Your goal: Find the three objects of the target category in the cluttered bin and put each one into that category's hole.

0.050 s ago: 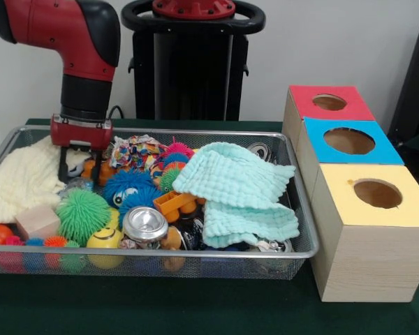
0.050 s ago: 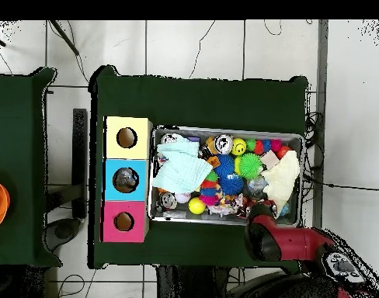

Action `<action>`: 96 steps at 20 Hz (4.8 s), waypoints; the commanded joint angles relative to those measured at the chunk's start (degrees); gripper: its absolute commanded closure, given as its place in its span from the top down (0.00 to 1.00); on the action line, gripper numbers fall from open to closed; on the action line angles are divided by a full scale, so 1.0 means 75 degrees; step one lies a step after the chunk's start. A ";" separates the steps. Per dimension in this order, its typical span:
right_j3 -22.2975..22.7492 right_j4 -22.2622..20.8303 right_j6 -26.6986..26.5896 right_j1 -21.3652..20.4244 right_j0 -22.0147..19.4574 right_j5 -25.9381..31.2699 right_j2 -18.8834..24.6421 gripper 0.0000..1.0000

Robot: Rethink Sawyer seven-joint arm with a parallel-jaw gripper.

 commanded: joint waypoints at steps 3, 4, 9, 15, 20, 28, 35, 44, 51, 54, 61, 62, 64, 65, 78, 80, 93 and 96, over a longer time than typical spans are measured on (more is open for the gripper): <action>-0.0156 -0.0133 0.0995 0.0569 -0.0070 -0.1449 0.0370 1.00; -0.0171 -0.0131 0.0998 0.0579 -0.0069 -0.1458 0.0374 1.00; -0.0209 -0.0163 0.0970 0.0632 -0.0050 -0.1506 0.0344 1.00; -0.0209 -0.0271 0.0928 0.0651 -0.0047 -0.1491 0.0361 1.00; -0.0183 -0.0476 0.0930 0.0629 -0.0145 -0.1534 0.0470 0.00; -0.0210 -0.0584 0.0882 0.0622 -0.0074 -0.1351 0.0437 0.00; -0.0141 -0.0541 0.0906 0.0490 -0.0027 -0.1210 0.0421 0.00; 0.0018 -0.0734 0.1053 0.0046 -0.0251 -0.0481 0.0928 0.00; 0.0012 -0.0933 0.1023 0.0066 -0.0372 -0.0494 0.1072 0.00; 0.0049 -0.1019 0.1003 0.0055 -0.0398 -0.0450 0.1128 0.00; 0.0049 -0.0931 0.0954 0.0087 -0.0293 -0.0464 0.0998 1.00; 0.0057 -0.1007 0.0944 0.0069 -0.0337 -0.0423 0.1059 1.00; 0.0060 -0.1165 0.0897 0.0043 -0.0375 -0.0370 0.1136 1.00; 0.0069 -0.1184 0.0919 0.0024 -0.0386 -0.0385 0.1159 1.00; 0.0085 -0.1214 0.0981 -0.0007 -0.0398 -0.0325 0.1174 0.00; 0.0064 -0.1166 0.0956 0.0008 -0.0328 -0.0363 0.1092 0.00; 0.0094 -0.1288 0.0944 -0.0099 -0.0485 -0.0138 0.1271 0.00; 0.0210 -0.1433 0.0914 -0.0317 -0.0641 0.0127 0.1499 0.00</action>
